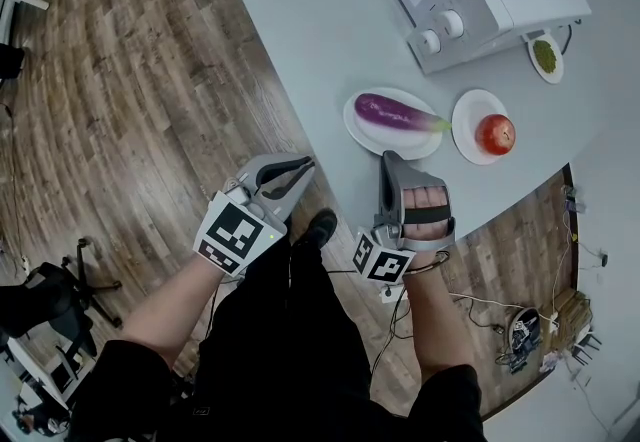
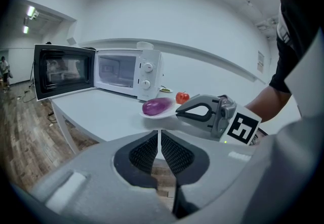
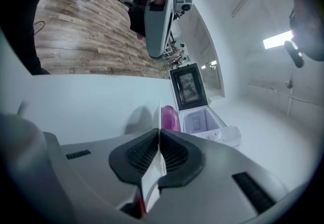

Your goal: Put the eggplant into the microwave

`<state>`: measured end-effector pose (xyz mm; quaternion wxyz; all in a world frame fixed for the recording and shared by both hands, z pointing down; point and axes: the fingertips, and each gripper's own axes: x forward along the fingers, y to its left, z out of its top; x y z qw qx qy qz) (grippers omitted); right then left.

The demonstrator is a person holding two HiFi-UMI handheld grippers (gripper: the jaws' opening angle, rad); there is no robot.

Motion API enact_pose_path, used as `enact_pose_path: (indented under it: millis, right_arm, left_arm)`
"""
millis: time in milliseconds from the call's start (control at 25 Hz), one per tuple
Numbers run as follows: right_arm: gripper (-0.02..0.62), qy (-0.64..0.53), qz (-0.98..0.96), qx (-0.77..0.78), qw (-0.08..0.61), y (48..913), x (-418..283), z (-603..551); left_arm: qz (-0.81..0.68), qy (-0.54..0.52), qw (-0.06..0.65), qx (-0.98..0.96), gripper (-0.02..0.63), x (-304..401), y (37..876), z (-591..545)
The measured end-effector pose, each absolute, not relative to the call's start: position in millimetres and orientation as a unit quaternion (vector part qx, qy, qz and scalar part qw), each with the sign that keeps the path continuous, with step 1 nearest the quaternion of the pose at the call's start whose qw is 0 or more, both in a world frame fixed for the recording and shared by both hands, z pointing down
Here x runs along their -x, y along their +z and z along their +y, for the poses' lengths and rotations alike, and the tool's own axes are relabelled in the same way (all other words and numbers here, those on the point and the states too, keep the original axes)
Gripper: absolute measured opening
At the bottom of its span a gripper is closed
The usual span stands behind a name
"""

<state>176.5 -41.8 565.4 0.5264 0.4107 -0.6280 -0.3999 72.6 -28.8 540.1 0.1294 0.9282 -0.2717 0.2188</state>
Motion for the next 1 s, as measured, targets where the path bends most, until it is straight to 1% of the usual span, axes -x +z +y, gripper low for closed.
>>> enact_pose_path:
  millis: [600,1000]
  right_arm:
    - [0.023,-0.434,-0.628,-0.423,0.487,515,-174,-59]
    - [0.023,-0.45,-0.635,-0.424,0.464,487,-152,-78]
  left_arm:
    - [-0.292,0.214,0.099,-0.927,0.028,-85,503,-41]
    - [-0.317,0.211,0.056,-0.923,0.028,-69,479,-57]
